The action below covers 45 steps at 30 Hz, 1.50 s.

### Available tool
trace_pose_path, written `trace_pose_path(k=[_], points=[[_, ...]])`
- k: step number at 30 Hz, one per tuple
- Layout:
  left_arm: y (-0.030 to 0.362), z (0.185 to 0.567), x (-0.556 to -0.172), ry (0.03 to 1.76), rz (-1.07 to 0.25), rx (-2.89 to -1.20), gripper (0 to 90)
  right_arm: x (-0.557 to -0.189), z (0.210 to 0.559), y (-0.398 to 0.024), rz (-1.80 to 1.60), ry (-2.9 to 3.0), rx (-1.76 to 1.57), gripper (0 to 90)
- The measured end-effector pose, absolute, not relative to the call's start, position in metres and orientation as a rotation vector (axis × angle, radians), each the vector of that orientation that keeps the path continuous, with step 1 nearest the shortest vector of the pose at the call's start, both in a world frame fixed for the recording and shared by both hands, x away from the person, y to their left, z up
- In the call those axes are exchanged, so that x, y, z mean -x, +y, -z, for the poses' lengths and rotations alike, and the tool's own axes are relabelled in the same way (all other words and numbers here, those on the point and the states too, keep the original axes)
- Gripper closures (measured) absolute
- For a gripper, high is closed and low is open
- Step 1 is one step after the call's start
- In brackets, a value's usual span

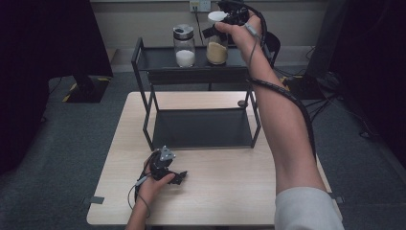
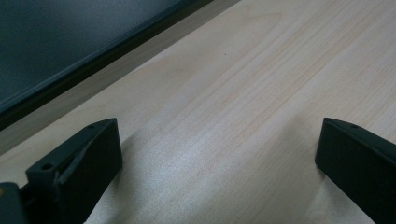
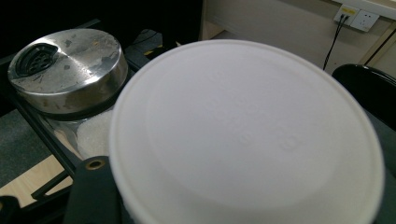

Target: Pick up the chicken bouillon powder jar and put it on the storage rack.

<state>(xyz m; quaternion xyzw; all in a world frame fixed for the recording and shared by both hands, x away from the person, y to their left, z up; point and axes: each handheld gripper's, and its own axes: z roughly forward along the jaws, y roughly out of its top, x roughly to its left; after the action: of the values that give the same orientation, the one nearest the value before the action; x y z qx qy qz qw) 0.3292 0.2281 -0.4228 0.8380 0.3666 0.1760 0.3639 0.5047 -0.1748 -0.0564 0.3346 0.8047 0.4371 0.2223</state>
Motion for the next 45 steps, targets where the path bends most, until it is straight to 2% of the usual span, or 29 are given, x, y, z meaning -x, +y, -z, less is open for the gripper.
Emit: trace_pose_path(k=[8,11,15,20,45], points=[[0.228,0.423,-0.329,0.943,-0.453,-2.156,0.0,-0.503,0.062,-0.175,-1.232,2.198,-0.947,33.0],[0.228,0.423,-0.329,0.943,-0.453,-2.156,0.0,-0.500,0.064,-0.174,-1.230,2.180,-0.960,23.5],[0.228,0.423,-0.329,0.943,-0.453,-2.156,0.0,-0.497,0.066,-0.175,-1.249,2.158,-0.994,6.4],[0.228,0.423,-0.329,0.943,-0.453,-2.156,0.0,-0.489,0.066,-0.178,-1.246,2.146,-1.001,0.9],[0.228,0.422,-0.329,0.943,-0.452,-2.158,0.0,-0.442,0.090,-0.219,-1.311,2.086,-1.001,0.8]])
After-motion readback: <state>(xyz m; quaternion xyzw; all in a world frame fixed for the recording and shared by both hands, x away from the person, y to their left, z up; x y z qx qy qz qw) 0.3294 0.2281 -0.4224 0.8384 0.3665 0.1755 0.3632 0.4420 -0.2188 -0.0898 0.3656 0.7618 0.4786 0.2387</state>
